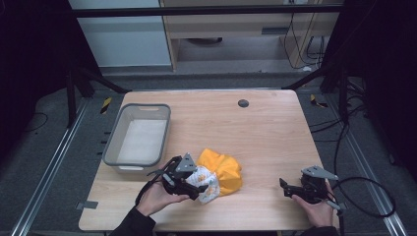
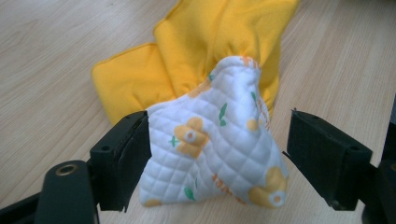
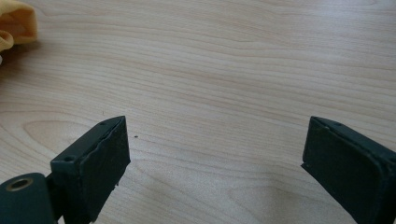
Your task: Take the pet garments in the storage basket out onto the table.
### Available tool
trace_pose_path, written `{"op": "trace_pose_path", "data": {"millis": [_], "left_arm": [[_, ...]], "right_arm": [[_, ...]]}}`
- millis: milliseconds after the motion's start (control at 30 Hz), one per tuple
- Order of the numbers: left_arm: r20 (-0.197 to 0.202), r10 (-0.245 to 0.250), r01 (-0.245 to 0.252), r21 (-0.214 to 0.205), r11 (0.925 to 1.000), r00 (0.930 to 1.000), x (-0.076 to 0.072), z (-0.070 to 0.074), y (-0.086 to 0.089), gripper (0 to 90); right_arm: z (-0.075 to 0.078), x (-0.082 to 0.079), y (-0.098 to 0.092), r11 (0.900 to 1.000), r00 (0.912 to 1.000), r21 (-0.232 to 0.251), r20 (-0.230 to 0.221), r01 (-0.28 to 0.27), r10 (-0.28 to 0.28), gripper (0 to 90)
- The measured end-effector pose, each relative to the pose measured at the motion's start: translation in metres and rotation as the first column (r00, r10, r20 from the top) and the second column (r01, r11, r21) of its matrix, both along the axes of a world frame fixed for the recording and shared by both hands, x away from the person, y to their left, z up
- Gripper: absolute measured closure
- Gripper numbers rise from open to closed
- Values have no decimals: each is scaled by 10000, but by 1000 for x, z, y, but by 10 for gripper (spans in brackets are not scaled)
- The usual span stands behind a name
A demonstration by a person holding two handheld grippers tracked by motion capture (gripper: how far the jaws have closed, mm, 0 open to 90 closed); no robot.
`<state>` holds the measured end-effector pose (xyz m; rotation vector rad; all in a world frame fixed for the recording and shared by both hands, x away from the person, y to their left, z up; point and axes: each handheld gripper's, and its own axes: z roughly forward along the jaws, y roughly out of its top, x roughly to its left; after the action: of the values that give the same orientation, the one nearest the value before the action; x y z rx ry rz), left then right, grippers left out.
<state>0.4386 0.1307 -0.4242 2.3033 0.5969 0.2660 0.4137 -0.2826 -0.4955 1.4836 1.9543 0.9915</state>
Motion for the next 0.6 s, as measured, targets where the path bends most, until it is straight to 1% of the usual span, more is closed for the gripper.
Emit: {"op": "trace_pose_path", "data": {"millis": [100, 233, 300, 400, 467, 500, 533, 600], "left_arm": [[42, 239, -238, -256, 9994, 9997, -4, 0, 11, 212], [219, 750, -735, -598, 9955, 9969, -8, -1, 25, 209], [310, 1045, -1017, -793, 9916, 9940, -11, -2, 33, 209], [402, 1325, -1281, -958, 9871, 9904, -15, -4, 43, 209], [488, 1577, -1513, -1158, 9817, 9863, -18, -7, 51, 209], [493, 1643, -1575, -1187, 9804, 9852, -19, -8, 53, 209], [537, 1766, -1687, -1265, 9775, 9828, -21, -10, 57, 209], [466, 1941, -1866, -1317, 9736, 9799, -22, -14, 63, 208]], "right_arm": [[0, 0, -1, 10000, 10000, -13, 25, 14, -14, 73], [0, 0, -1, 10000, 10000, -14, 12, 11, -11, 72], [0, 0, -1, 10000, 10000, -18, 18, 9, -9, 71], [0, 0, -1, 10000, 10000, 7, 17, -3, 3, 69], [0, 0, -1, 10000, 10000, -16, 26, 6, -6, 67], [0, 0, -1, 10000, 10000, -10, 28, 3, -3, 65], [0, 0, -1, 10000, 10000, -11, 29, 1, -1, 64], [0, 0, -1, 10000, 10000, -17, 30, -2, 2, 62]]}}
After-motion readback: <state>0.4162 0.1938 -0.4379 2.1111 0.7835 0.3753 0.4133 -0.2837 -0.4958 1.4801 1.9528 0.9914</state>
